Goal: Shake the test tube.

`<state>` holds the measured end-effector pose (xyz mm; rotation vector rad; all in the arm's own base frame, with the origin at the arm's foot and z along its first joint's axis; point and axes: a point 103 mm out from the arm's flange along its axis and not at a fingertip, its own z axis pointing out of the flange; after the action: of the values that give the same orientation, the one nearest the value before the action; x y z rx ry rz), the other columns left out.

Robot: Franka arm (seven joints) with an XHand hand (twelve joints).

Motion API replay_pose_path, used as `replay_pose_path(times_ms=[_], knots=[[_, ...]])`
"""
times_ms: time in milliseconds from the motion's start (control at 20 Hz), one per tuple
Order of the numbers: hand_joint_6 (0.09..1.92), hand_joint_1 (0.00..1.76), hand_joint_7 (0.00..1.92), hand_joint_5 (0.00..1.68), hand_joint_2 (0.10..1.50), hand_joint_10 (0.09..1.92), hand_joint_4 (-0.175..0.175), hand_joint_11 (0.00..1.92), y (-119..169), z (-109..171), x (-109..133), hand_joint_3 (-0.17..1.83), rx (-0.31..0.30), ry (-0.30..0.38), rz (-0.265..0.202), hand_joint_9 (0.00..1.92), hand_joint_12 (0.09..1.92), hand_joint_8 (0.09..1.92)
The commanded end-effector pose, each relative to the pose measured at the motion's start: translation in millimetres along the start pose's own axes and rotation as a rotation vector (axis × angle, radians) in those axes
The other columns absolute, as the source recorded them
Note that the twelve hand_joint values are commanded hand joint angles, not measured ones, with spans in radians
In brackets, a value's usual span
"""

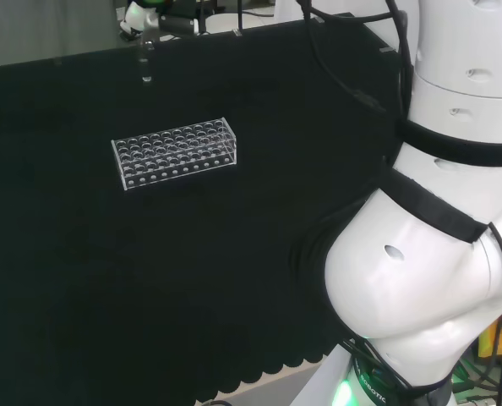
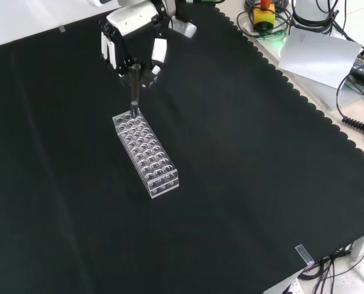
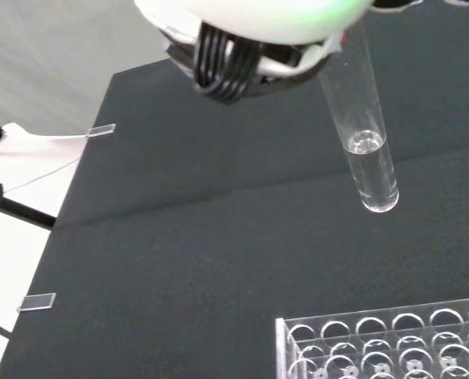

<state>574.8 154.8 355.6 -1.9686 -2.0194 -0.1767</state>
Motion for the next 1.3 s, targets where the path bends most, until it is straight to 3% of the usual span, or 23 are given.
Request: replay_pose_path(times_ms=[50,550,800,1050,1300], knots=[[0.52,1.23,1.71,1.33,0.68,0.68,-0.175,1.08,3,-8,-24,0.59,-0.015,0.011,0.069,1.54,1.05,0.52],[0.52,1.23,1.71,1.33,0.67,0.68,-0.175,1.08,-14,-44,-156,0.59,-0.056,-0.052,0.315,1.54,1.05,0.52],[0.52,1.23,1.71,1.34,0.67,0.68,-0.175,1.08,-28,-59,-209,0.59,-0.072,-0.098,0.415,1.54,1.05,0.52],[0.52,1.23,1.71,1.34,0.67,0.68,-0.175,1.08,-32,-68,-224,0.59,-0.082,-0.104,0.440,1.54,1.05,0.52],[0.52,1.23,1.71,1.34,0.67,0.68,-0.175,1.08,-24,-60,-194,0.59,-0.074,-0.076,0.382,1.54,1.05,0.52]])
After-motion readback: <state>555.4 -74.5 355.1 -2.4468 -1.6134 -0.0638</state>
